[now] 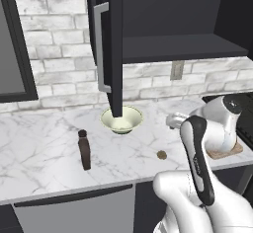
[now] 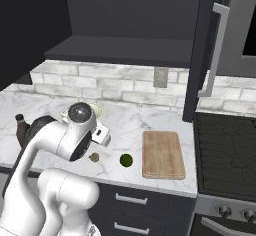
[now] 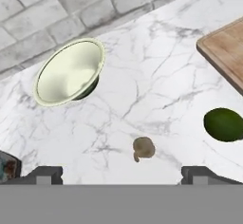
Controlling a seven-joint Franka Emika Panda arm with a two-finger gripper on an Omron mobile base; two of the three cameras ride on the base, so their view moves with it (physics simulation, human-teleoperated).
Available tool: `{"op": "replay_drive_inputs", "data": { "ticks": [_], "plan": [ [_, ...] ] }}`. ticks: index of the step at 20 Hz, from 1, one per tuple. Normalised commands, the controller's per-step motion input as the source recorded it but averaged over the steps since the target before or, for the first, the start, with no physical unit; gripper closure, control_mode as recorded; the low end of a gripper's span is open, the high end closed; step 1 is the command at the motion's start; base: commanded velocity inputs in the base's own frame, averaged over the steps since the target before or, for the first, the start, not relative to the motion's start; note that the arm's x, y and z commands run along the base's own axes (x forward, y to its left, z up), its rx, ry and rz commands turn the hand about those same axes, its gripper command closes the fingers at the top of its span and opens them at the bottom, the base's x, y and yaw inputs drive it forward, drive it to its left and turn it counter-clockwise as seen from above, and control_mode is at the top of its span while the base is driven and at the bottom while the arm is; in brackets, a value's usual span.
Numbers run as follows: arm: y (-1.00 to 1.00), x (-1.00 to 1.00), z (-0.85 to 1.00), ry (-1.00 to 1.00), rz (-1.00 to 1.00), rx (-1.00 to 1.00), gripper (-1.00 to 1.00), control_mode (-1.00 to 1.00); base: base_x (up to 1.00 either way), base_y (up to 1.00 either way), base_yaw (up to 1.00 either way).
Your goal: Open the cabinet. Place the bowl and condiment on the counter. Then place the lime and garlic on the cutting board.
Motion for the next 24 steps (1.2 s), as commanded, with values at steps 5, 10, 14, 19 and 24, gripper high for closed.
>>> {"op": "replay_drive_inputs", "data": {
  "ticks": [5,10,14,19,24],
  "plan": [
    [0.00,-0.50,0.03,0.02,0.01,-0.01,-1.00,-1.00,0.00,0.00,0.00],
    [0.01,-0.42,-0.11,0.00,0.03,-0.07,-1.00,-1.00,0.00,0.00,0.00],
    [0.03,-0.40,-0.27,-0.02,0.07,-0.02,-1.00,-1.00,0.00,0.00,0.00],
    [0.14,-0.21,-0.23,-0.08,0.11,-0.02,-1.00,-1.00,0.00,0.00,0.00],
    [0.33,0.09,-0.16,0.00,0.11,0.00,-1.00,-1.00,0.00,0.00,0.00]
  ]
}}
